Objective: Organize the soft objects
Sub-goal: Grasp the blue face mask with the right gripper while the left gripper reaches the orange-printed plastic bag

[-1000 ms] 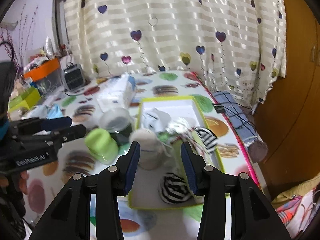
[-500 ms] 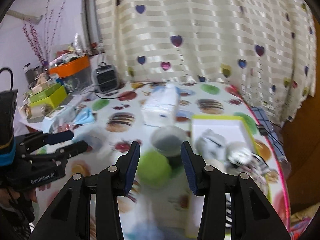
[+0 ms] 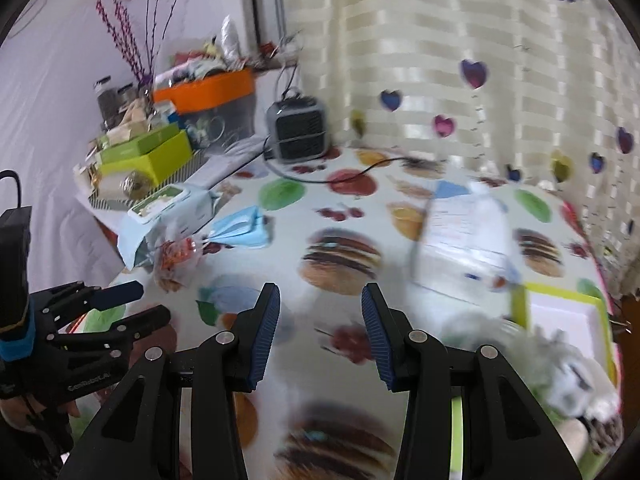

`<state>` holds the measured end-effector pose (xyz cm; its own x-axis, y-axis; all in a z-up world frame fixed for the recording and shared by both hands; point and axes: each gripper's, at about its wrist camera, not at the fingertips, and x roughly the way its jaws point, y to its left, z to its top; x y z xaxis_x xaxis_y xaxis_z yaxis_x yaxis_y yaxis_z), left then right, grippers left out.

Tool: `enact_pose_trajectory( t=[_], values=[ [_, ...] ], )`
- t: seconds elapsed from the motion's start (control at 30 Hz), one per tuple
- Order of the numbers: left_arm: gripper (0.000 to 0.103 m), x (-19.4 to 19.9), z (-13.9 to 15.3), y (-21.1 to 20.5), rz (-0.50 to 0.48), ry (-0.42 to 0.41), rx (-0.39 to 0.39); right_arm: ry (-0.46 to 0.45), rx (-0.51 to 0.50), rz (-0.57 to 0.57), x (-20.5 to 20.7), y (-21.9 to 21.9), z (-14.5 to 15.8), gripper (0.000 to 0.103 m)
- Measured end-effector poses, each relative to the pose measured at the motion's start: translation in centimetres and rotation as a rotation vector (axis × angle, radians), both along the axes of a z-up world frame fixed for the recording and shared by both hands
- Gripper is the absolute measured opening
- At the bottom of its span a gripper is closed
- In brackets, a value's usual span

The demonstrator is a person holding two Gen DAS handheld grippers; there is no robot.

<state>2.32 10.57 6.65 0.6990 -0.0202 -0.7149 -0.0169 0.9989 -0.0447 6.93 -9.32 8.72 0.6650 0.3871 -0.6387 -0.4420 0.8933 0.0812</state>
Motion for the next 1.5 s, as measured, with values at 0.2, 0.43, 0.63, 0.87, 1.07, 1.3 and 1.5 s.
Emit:
enact_pose_trajectory(
  t=[0.2,0.43,0.63,0.87,1.07,1.3,1.5],
  values=[
    [0.048,1.2,-0.4,3.0,0.063,0.015,0.008,0.041,0.018,0.061,3.4,4.0,-0.9,0.044],
    [0.048,2.3,-0.9,4.2,0.083,0.035,0.016,0.066,0.014,0.13,6.7,8.0,-2.0,0.044],
    [0.049,3.6,-1.1,4.3,0.085,0.055,0.001,0.083,0.017,0.171,9.1,10.1,-3.2,0.044],
    [0.054,4.7,-1.7,4.1,0.103,0.083,0.02,0.129,0.115,0.189,11.8,10.9,-3.7,0.044],
    [0.054,5.6,-2.8,3.7,0.121,0.114,0.035,0.156,0.081,0.215,13.5,12.4,-4.5,0.045],
    [0.054,5.8,-3.1,3.3,0.139,0.106,0.065,0.177,0.062,0.18,14.2,12.2,-6.1,0.045],
    [0.054,6.0,-3.7,4.4,0.172,0.131,-0.009,0.231,0.084,0.183,14.7,12.0,-6.9,0.045]
  ],
)
